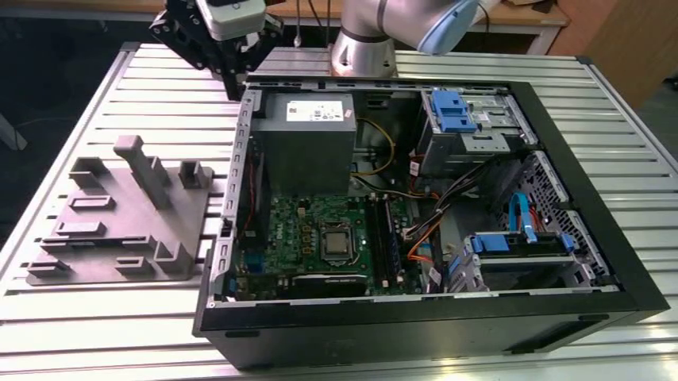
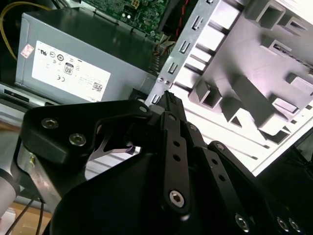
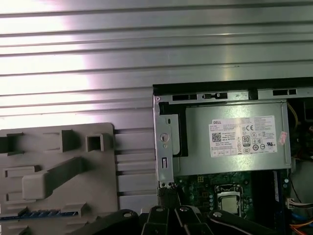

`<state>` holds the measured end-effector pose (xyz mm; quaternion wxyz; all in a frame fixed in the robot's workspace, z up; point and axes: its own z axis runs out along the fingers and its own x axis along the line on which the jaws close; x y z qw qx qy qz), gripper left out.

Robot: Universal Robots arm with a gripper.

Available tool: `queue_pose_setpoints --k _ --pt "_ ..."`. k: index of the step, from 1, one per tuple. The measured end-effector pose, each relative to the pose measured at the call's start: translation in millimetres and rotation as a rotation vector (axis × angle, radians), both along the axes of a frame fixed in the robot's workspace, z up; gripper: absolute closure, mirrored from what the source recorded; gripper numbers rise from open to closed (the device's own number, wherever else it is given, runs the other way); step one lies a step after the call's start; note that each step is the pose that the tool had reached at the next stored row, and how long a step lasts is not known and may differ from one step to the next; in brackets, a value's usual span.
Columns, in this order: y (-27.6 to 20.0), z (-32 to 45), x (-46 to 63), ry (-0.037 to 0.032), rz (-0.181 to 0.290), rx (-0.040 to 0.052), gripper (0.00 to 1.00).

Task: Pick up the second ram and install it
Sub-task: 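Reach for the second ram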

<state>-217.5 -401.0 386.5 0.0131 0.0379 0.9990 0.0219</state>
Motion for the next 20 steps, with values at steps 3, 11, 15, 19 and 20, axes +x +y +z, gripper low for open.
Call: queue_pose_setpoints --k 3,11,15,19,20 --pt "-0.7 -1.1 -5.5 0.0001 0.000 -0.0001 0.90" --pt "-2.7 -4.7 -17.3 0.0000 0.000 0.0000 0.90" --pt "-3.6 -6.8 -24.0 0.0001 0.000 -0.0001 0.90" --pt "-4.6 -9.2 -30.0 0.0000 0.000 0.0000 0.90" --pt "-4.8 -9.8 -31.5 0.0000 0.000 0.0000 0.90"
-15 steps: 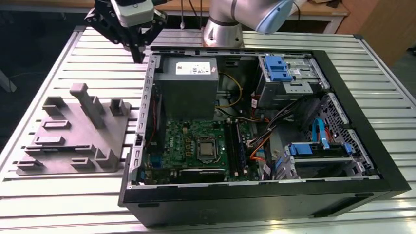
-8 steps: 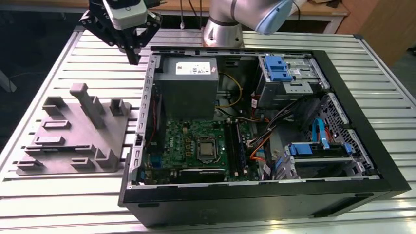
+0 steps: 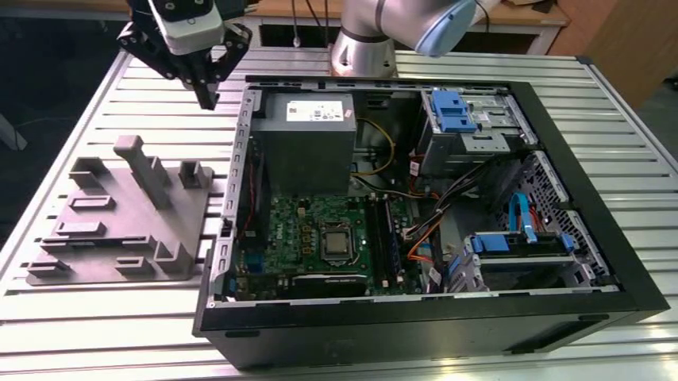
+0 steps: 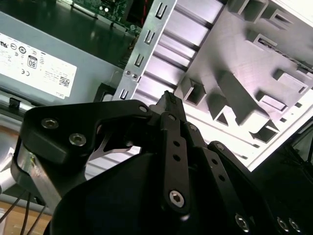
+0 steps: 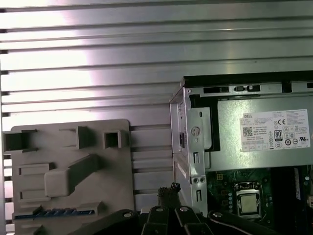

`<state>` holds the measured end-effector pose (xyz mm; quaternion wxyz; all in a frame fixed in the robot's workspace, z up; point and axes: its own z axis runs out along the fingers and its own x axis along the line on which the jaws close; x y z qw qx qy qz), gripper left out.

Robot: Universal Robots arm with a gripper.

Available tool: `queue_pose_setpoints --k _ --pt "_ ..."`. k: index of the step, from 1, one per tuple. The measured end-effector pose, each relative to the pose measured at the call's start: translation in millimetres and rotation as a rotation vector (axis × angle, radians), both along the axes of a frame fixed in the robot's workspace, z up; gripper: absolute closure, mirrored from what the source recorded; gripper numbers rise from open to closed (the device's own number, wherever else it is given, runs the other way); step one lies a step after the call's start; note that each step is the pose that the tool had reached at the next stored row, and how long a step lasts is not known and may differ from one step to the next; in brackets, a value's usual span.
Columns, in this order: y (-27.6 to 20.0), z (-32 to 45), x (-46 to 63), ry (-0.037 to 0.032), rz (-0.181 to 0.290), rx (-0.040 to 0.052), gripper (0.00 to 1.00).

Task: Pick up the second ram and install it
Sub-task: 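Reach for the second ram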

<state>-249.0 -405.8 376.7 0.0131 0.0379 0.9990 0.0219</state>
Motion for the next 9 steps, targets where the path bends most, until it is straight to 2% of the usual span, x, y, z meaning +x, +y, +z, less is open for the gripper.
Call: queue_pose_setpoints --k 9 --pt "-2.4 -5.1 -13.1 0.0000 0.000 0.0000 0.90"
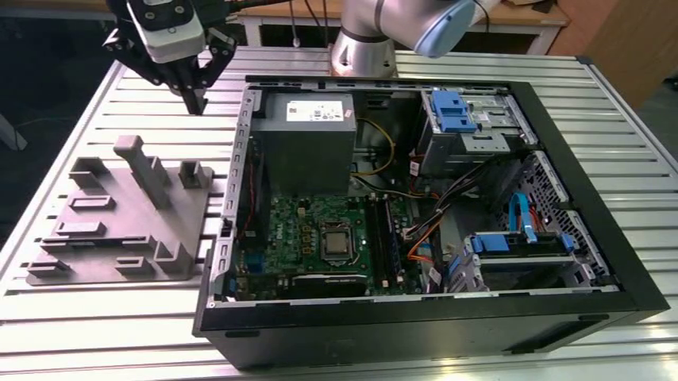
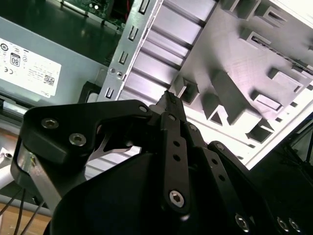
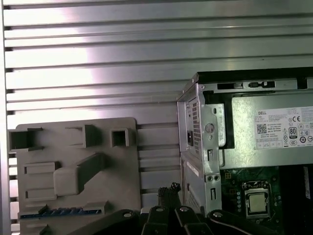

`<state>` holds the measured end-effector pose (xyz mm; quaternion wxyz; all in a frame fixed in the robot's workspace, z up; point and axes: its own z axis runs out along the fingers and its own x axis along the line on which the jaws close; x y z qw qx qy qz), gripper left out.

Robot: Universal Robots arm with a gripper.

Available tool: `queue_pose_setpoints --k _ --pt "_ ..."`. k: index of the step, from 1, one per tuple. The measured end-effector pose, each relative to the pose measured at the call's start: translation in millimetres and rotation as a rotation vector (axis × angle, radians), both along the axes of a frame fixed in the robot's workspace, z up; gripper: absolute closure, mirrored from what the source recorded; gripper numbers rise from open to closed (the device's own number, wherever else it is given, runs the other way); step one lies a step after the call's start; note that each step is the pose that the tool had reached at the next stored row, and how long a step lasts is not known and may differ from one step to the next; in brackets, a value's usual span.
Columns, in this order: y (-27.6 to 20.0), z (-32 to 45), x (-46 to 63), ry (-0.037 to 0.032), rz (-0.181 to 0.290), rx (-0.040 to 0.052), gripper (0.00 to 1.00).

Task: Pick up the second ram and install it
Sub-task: 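Reach for the second ram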

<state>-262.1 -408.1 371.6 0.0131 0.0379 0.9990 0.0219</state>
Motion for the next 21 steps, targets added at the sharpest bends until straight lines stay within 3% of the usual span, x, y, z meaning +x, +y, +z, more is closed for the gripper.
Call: queue_pose_setpoints --k 21 --pt "-4.3 -13.4 -21.2 0.0000 0.000 -0.0001 0.90"
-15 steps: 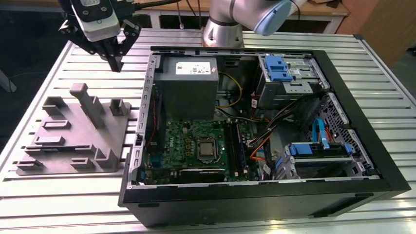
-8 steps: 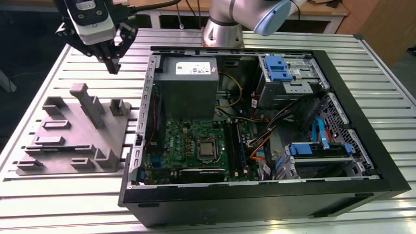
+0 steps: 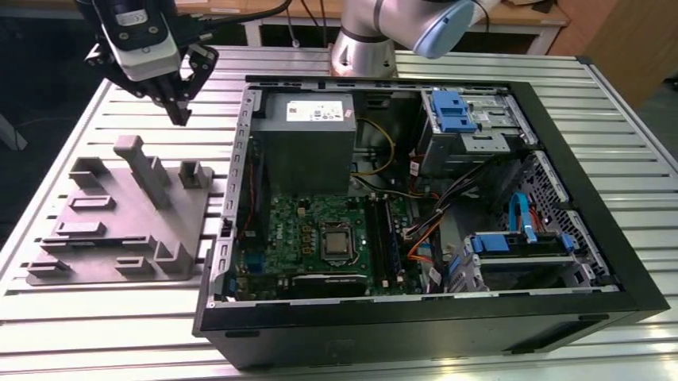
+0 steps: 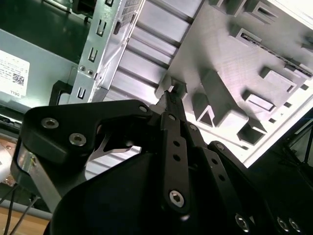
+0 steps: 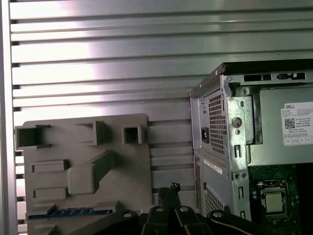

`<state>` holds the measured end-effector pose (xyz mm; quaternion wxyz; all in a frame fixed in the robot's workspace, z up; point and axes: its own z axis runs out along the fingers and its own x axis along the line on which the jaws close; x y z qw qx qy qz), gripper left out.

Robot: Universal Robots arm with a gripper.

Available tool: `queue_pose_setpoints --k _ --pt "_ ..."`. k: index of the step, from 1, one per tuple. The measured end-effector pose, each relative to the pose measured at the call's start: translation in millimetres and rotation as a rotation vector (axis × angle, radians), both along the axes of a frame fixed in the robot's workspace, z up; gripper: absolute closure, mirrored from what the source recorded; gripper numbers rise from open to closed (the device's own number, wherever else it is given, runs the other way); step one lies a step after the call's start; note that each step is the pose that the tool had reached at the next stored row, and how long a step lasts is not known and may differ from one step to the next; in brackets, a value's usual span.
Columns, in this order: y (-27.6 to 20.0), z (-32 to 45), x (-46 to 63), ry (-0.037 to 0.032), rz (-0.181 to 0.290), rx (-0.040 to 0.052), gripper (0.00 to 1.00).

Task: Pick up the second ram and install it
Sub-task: 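Reach for the second ram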

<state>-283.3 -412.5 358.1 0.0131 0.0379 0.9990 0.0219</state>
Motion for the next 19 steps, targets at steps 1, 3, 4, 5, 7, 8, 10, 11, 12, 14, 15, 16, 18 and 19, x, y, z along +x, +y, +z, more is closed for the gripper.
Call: queue_pose_setpoints --k 1,3,4,5,7,8,10,11,12,14,15,16,18,19 --pt "-0.3 -0.6 -0.9 0.0001 0.000 -0.0001 0.90" --pt "-1.0 -2.0 -2.6 0.0002 0.000 -0.0001 0.90" --pt "-1.3 -3.0 -3.6 0.0000 0.000 0.0000 0.90" --pt "-1.7 -3.7 -4.5 0.0000 0.000 0.0000 0.90" --pt "-2.4 -5.5 -6.5 0.0000 0.000 0.0000 0.90" --pt "-2.7 -6.6 -7.6 -0.0001 0.000 0.0001 0.90" --pt "-3.3 -8.6 -10.0 0.0001 0.000 -0.0001 0.90" --pt "-3.7 -9.7 -11.3 0.0001 0.000 -0.0001 0.90" --pt "-4.0 -10.9 -12.8 0.0001 0.000 -0.0001 0.90" --pt "-4.6 -13.4 -15.8 0.0001 0.000 -0.0001 0.90" --pt "-4.9 -14.5 -17.1 0.0000 0.000 0.0000 0.90" --pt "-5.2 -15.6 -18.5 0.0001 0.000 -0.0001 0.90" --pt "-6.1 -17.9 -21.4 0.0000 0.000 0.0001 0.90" --pt "-6.6 -18.9 -22.8 0.0000 0.000 0.0000 0.90"
